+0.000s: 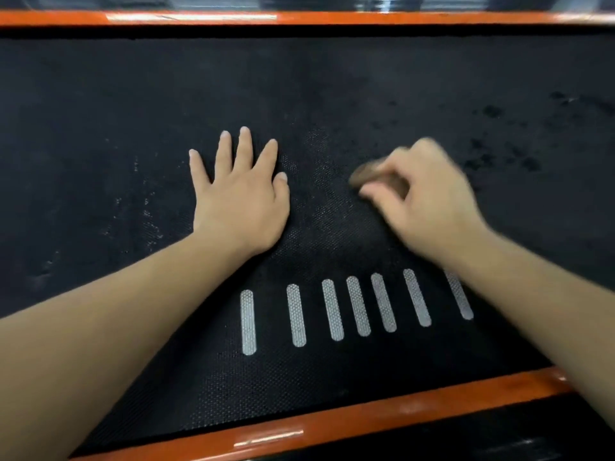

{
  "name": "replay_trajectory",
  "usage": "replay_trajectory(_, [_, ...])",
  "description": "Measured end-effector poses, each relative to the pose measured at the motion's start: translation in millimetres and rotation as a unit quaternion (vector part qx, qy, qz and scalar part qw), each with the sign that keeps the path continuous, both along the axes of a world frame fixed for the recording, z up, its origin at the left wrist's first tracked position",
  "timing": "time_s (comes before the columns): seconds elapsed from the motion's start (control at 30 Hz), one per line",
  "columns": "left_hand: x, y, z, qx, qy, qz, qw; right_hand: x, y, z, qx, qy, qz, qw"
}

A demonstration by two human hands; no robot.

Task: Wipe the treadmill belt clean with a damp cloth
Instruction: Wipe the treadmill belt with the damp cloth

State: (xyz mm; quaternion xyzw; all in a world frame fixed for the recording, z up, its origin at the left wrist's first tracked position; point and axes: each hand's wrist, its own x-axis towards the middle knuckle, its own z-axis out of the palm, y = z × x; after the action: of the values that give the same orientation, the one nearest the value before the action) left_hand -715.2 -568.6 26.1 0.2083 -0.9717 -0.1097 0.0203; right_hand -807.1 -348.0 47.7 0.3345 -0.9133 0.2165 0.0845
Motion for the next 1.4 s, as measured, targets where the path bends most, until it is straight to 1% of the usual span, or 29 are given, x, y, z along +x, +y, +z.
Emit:
replay_trajectory(0.07, [0,1,1,-0.007,-0.006,0.001,1.0,32,0,0,-0.014,-0.062,0.114,0.991])
replay_trajectory(0.1, [-1,2,2,-0.009,-0.009,0.002,1.0,27,1,1,0.004,-0.048,0.153,0.987])
replay_trajectory(0.13, [-1,2,2,-0.008,-0.011,0.0,1.0,10,0,2,0.023,0.002,0.157,0.987])
replay_trajectory(0.17, [-1,2,3,-0.006,-0.014,-0.002,1.0,-14,-3,3,0.031,0.044,0.119,0.992])
replay_trajectory(0.2, [-1,2,3,-0.004,-0.016,-0.002,1.0,-41,-5,5,0.033,0.054,0.043,0.997])
replay_trajectory(0.27, [-1,2,3,-0.006,-0.016,0.001,1.0,-78,-9,7,0.008,0.037,-0.096,0.995])
replay_trajectory(0.3, [-2,2,3,-0.007,-0.013,0.002,1.0,-80,-13,5,-0.009,0.021,-0.125,0.992])
replay_trajectory(0.33, [-2,2,2,-0.007,-0.01,0.001,1.0,-68,-18,1,-0.014,0.015,-0.116,0.993])
replay_trajectory(0.43, [-1,2,2,-0.009,-0.001,0.003,1.0,-5,-19,-6,-0.01,-0.013,0.052,0.998])
replay_trajectory(0.5, [0,2,2,-0.009,0.0,0.003,1.0,-7,-14,-1,0.025,-0.01,0.115,0.993])
replay_trajectory(0.53, [-1,2,2,-0.006,-0.002,0.001,1.0,-26,-16,1,0.033,0.031,0.106,0.993])
replay_trajectory(0.57, [-1,2,3,-0.004,-0.002,0.0,1.0,-52,-19,2,0.025,0.044,0.054,0.997])
replay_trajectory(0.63, [-1,2,2,-0.002,-0.002,0.001,1.0,-97,-26,6,-0.004,0.031,-0.097,0.995])
replay_trajectory(0.67, [-1,2,2,-0.003,-0.002,0.001,1.0,-103,-31,4,-0.016,0.026,-0.143,0.989])
replay_trajectory(0.7, [-1,1,2,-0.002,-0.001,0.0,1.0,-96,-36,1,-0.015,0.022,-0.152,0.988])
replay_trajectory(0.73, [-2,1,2,-0.002,-0.002,-0.001,1.0,-78,-40,-3,-0.01,0.017,-0.122,0.992])
replay_trajectory(0.83, [-2,2,2,-0.005,-0.001,-0.001,1.0,-11,-37,-4,-0.01,-0.049,0.076,0.996])
replay_trajectory(0.9, [-2,2,2,-0.005,-0.003,-0.002,1.0,-25,-33,1,0.023,-0.03,0.129,0.991])
replay_trajectory(0.93, [-2,2,2,-0.003,-0.005,-0.003,1.0,-48,-34,2,0.031,0.013,0.103,0.994])
replay_trajectory(0.97, [-1,2,2,-0.002,-0.007,-0.002,1.0,-76,-36,5,0.028,0.024,0.03,0.999])
replay_trajectory(1.03, [-1,2,2,-0.002,-0.008,0.0,1.0,-122,-35,10,-0.001,0.01,-0.121,0.993])
replay_trajectory(1.07, [-1,2,2,-0.002,-0.007,-0.001,1.0,-127,-38,8,-0.014,-0.002,-0.158,0.987])
replay_trajectory(1.1, [-1,2,2,0.0,-0.004,-0.002,1.0,-117,-44,6,-0.014,-0.009,-0.157,0.987])
replay_trajectory(1.13, [-1,2,2,0.0,-0.002,-0.002,1.0,-99,-49,2,-0.011,-0.017,-0.121,0.993])
replay_trajectory(1.2, [-1,2,2,-0.002,-0.004,0.001,1.0,-50,-56,-1,-0.015,-0.064,0.019,0.998])
replay_trajectory(1.27, [-1,2,3,-0.005,-0.007,0.0,1.0,-43,-54,3,0.015,-0.079,0.103,0.991])
replay_trajectory(1.3, [-1,2,3,-0.005,-0.008,-0.001,1.0,-60,-55,6,0.026,-0.039,0.094,0.994])
replay_trajectory(1.33, [-1,2,3,-0.004,-0.009,-0.003,1.0,-87,-59,6,0.023,-0.002,0.041,0.999])
replay_trajectory(1.4, [-1,3,3,-0.003,-0.008,0.0,1.0,-138,-63,12,-0.011,-0.003,-0.125,0.992])
